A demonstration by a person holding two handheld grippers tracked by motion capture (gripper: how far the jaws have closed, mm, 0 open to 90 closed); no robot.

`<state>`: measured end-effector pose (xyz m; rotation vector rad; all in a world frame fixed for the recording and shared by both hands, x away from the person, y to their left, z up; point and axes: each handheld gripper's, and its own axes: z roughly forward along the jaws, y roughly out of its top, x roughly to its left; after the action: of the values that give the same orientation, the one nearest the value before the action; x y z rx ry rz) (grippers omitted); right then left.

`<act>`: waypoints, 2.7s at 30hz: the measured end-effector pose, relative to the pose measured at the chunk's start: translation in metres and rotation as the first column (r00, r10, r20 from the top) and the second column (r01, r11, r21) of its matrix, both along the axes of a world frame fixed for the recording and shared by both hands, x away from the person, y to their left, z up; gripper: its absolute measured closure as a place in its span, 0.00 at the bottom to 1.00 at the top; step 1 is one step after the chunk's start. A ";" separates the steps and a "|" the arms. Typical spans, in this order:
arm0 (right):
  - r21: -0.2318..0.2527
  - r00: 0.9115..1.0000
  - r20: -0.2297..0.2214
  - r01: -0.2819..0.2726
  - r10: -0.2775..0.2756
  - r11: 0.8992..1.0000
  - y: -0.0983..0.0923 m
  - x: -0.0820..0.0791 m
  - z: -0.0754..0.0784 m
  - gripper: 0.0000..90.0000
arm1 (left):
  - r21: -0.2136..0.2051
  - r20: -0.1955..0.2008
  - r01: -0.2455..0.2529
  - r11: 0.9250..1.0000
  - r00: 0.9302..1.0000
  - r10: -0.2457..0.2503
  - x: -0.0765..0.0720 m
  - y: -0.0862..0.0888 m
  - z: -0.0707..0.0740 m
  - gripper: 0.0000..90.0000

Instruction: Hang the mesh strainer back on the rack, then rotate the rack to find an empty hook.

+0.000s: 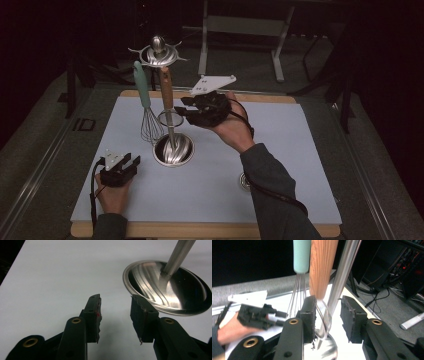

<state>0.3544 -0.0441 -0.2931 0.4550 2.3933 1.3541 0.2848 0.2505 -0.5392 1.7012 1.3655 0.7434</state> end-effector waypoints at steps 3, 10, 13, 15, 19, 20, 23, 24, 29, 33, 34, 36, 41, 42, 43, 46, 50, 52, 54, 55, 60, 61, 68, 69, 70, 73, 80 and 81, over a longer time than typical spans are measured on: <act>-0.022 1.000 0.009 0.002 -0.002 1.000 -0.007 0.000 -0.004 0.71 | 0.003 -0.001 0.000 1.000 1.000 0.000 0.000 0.000 0.000 0.67; -0.060 1.000 -0.001 0.023 -0.023 0.998 -0.021 0.004 -0.014 0.71 | 0.002 -0.002 0.000 1.000 1.000 0.000 0.000 0.000 0.000 0.67; -0.069 1.000 -0.010 0.029 -0.029 0.997 -0.027 0.005 -0.019 0.71 | 0.000 0.001 0.001 1.000 1.000 -0.001 0.000 0.000 0.000 0.68; -0.069 0.999 -0.016 0.034 -0.035 0.997 -0.032 0.006 -0.023 0.71 | -0.001 0.004 -0.001 1.000 1.000 0.001 0.000 0.000 0.000 0.68; -0.071 0.998 -0.031 0.048 -0.050 0.996 -0.041 0.006 -0.030 0.70 | -0.004 0.013 -0.003 1.000 1.000 0.003 -0.001 0.000 0.000 0.70; -0.074 0.998 -0.033 0.047 -0.050 0.996 -0.044 0.005 -0.032 0.70 | -0.005 0.012 -0.003 1.000 1.000 0.003 -0.001 0.000 0.000 0.70; -0.091 0.998 -0.037 0.048 -0.052 0.995 -0.050 0.004 -0.037 0.69 | 0.002 0.020 0.004 1.000 1.000 -0.004 -0.002 0.000 0.001 0.73; -0.104 0.998 -0.038 0.051 -0.056 0.993 -0.053 0.004 -0.039 0.68 | 0.005 0.025 0.005 1.000 1.000 -0.005 -0.002 -0.001 0.001 0.75; -0.136 0.996 -0.043 0.071 -0.078 0.988 -0.067 0.003 -0.047 0.68 | -0.002 0.026 0.010 1.000 1.000 -0.010 -0.004 -0.001 0.002 0.80; -0.138 0.993 -0.067 0.091 -0.101 0.986 -0.079 0.005 -0.058 0.66 | -0.027 0.030 0.016 1.000 0.999 -0.015 -0.006 -0.002 0.005 0.84; -0.147 0.991 -0.075 0.097 -0.108 0.984 -0.082 0.006 -0.062 0.66 | -0.030 0.035 0.019 0.999 0.999 -0.018 -0.006 -0.002 0.007 0.84; -0.153 0.988 -0.089 0.109 -0.123 0.982 -0.088 0.008 -0.071 0.66 | -0.031 0.051 0.025 0.999 0.998 -0.024 -0.007 -0.003 0.013 0.85; -0.167 0.979 -0.116 0.144 -0.165 0.975 -0.104 0.009 -0.087 0.66 | -0.054 0.134 0.008 0.999 0.991 -0.001 -0.011 0.001 0.034 0.84; -0.169 0.979 -0.115 0.149 -0.170 0.974 -0.107 0.009 -0.090 0.66 | -0.058 0.146 0.010 0.998 0.989 -0.002 -0.013 0.003 0.038 0.85; -0.162 0.976 -0.124 0.157 -0.178 0.974 -0.110 0.008 -0.092 0.66 | -0.065 0.158 0.020 0.998 0.987 -0.010 -0.014 0.004 0.041 0.86; -0.141 0.972 -0.139 0.170 -0.190 0.975 -0.120 0.006 -0.100 0.66 | -0.094 0.188 0.047 0.994 0.982 -0.029 -0.017 0.005 0.052 0.91; -0.105 0.963 -0.153 0.206 -0.221 0.973 -0.130 -0.001 -0.118 0.65 | -0.126 0.225 0.089 0.988 0.973 -0.059 -0.018 0.002 0.065 0.98; -0.102 0.958 -0.162 0.221 -0.235 0.970 -0.134 -0.004 -0.129 0.65 | -0.139 0.241 0.107 0.984 0.968 -0.071 -0.018 0.001 0.072 1.00; -0.101 0.954 -0.164 0.239 -0.253 0.966 -0.137 -0.006 -0.139 0.65 | -0.151 0.258 0.118 0.981 0.963 -0.076 -0.018 -0.001 0.078 1.00; -0.102 0.951 -0.160 0.249 -0.263 0.963 -0.139 -0.007 -0.143 0.65 | -0.154 0.265 0.124 0.980 0.961 -0.080 -0.018 -0.001 0.081 1.00; -0.108 0.942 -0.155 0.284 -0.298 0.953 -0.150 -0.011 -0.164 0.64 | -0.191 0.321 0.161 0.968 0.943 -0.093 -0.019 -0.001 0.095 1.00; -0.110 0.940 -0.152 0.292 -0.306 0.950 -0.152 -0.012 -0.168 0.64 | -0.201 0.334 0.172 0.964 0.938 -0.097 -0.020 -0.002 0.097 1.00; -0.118 0.913 -0.181 0.348 -0.365 0.930 -0.177 -0.013 -0.193 0.63 | -0.230 0.395 0.210 0.950 0.912 -0.106 -0.017 -0.003 0.109 1.00; -0.106 0.907 -0.193 0.361 -0.375 0.926 -0.181 -0.013 -0.194 0.63 | -0.233 0.403 0.213 0.949 0.909 -0.105 -0.017 -0.004 0.110 1.00; -0.095 0.901 -0.205 0.371 -0.383 0.924 -0.184 -0.013 -0.194 0.63 | -0.238 0.411 0.215 0.947 0.906 -0.103 -0.017 -0.005 0.112 1.00; -0.089 0.892 -0.210 0.390 -0.400 0.917 -0.191 -0.013 -0.196 0.63 | -0.243 0.437 0.224 0.944 0.894 -0.100 -0.016 -0.008 0.119 1.00; -0.055 0.886 -0.235 0.399 -0.401 0.915 -0.197 -0.013 -0.194 0.62 | -0.269 0.493 0.234 0.934 0.867 -0.075 -0.016 -0.013 0.138 1.00; -0.054 0.886 -0.232 0.400 -0.401 0.915 -0.197 -0.013 -0.194 0.62 | -0.272 0.501 0.236 0.933 0.862 -0.071 -0.016 -0.014 0.141 1.00</act>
<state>0.3410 -0.2407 -0.4870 1.1011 2.3032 1.1572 0.2684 0.2369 -0.3983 1.2342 0.9229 0.7406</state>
